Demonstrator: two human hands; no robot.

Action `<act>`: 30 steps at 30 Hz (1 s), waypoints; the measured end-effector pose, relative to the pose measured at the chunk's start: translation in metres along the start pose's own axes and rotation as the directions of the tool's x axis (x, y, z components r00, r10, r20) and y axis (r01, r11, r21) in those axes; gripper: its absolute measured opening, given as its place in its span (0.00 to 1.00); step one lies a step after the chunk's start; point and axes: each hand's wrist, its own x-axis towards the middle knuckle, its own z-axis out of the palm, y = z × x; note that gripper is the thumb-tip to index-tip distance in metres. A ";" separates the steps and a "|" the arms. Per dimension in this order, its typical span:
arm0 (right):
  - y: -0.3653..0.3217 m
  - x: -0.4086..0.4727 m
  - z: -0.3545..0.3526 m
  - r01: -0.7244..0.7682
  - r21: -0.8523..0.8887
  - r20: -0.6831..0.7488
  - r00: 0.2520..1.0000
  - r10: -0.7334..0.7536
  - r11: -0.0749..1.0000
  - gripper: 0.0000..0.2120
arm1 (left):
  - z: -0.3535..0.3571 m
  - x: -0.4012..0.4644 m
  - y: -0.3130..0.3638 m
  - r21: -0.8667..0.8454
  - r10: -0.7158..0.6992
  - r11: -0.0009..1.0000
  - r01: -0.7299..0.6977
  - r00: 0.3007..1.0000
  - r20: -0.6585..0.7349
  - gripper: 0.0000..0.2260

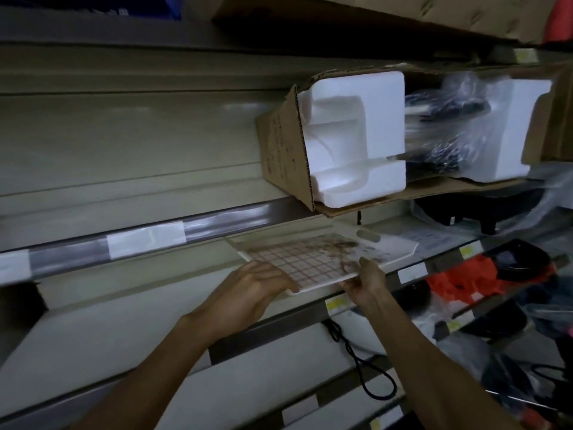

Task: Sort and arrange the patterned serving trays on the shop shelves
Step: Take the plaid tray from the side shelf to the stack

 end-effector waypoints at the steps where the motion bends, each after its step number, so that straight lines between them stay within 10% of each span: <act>1: -0.001 -0.002 -0.003 -0.006 -0.006 -0.003 1.000 0.006 1.000 0.11 | -0.001 -0.001 0.008 -0.003 0.007 1.000 -0.007 1.000 0.003 0.11; 7: -0.002 -0.011 -0.022 0.004 -0.133 0.099 0.995 0.010 0.991 0.19 | -0.012 -0.009 0.059 -0.265 -0.057 0.960 0.093 0.988 0.140 0.10; 13: 0.014 -0.045 -0.025 0.061 -0.263 0.179 0.984 -0.014 0.963 0.19 | -0.019 -0.034 0.050 -0.339 -0.411 0.846 0.412 0.908 0.078 0.07; 26: 0.116 -0.134 -0.001 0.060 -0.479 0.337 0.934 0.120 0.876 0.16 | -0.072 -0.205 0.029 -0.345 -0.974 0.224 0.911 0.216 -0.063 0.16; 30: 0.148 -0.168 0.013 0.059 -0.493 0.407 0.898 0.169 0.868 0.09 | -0.090 -0.251 0.048 -0.405 -0.983 0.129 0.905 0.170 0.068 0.19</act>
